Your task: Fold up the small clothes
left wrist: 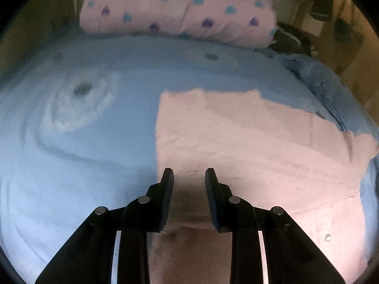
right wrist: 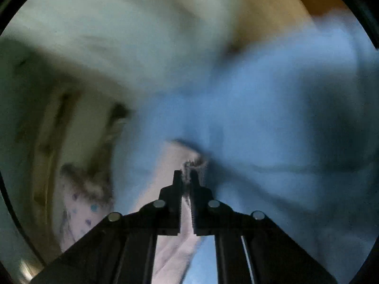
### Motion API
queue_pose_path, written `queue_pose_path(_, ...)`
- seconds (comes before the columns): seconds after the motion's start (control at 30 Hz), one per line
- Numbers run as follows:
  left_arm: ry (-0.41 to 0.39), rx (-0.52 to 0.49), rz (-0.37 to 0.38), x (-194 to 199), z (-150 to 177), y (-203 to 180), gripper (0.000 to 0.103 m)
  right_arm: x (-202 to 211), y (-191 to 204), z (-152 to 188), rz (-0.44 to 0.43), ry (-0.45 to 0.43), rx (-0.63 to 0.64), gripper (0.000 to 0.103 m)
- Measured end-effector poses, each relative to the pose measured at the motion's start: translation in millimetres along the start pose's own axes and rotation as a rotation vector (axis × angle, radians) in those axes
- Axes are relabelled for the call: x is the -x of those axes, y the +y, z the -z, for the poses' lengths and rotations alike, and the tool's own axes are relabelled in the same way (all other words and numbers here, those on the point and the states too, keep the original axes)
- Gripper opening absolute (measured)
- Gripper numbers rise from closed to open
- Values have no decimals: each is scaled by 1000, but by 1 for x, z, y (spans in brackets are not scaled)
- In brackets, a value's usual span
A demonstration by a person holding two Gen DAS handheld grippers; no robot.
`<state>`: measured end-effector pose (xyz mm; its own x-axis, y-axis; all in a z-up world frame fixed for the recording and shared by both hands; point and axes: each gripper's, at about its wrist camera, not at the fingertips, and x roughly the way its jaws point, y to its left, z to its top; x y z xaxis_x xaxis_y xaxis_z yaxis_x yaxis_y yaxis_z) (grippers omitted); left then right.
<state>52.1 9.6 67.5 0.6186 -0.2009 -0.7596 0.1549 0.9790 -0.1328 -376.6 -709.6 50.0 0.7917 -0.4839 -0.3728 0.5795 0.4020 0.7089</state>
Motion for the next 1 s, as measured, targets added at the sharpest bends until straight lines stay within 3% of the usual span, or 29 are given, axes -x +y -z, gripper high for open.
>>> queue_pose_path(0.13,-95,-100,11,29,12,-60,8,30,52,22,-18,59,262,6)
queue_pose_path(0.2,-95,-175,36,34,23,-101,8,46,87,51,24,89,470,6)
queue_pose_path(0.33,-25,-259,210,37,48,-177,8,62,130,121,110,165,765,6)
queue_pose_path(0.53,85,-250,423,35,63,-246,8,54,201,230,-80,344,1039,6)
queue_pose_path(0.63,79,-235,441,36,65,-254,8,49,228,294,-173,467,1184,6)
queue_pose_path(0.73,112,-179,427,24,64,-245,7,53,232,332,-222,542,1221,6)
queue_pose_path(0.87,194,-17,479,-3,67,-225,7,40,233,340,-264,614,1088,8)
queue_pose_path(0.9,214,12,500,-10,68,-224,7,33,232,331,-285,614,1052,13)
queue_pose_path(0.97,243,34,537,-18,69,-230,8,32,218,303,-364,586,888,39)
queue_pose_path(1.0,251,39,562,-20,68,-235,9,33,204,283,-410,550,797,42)
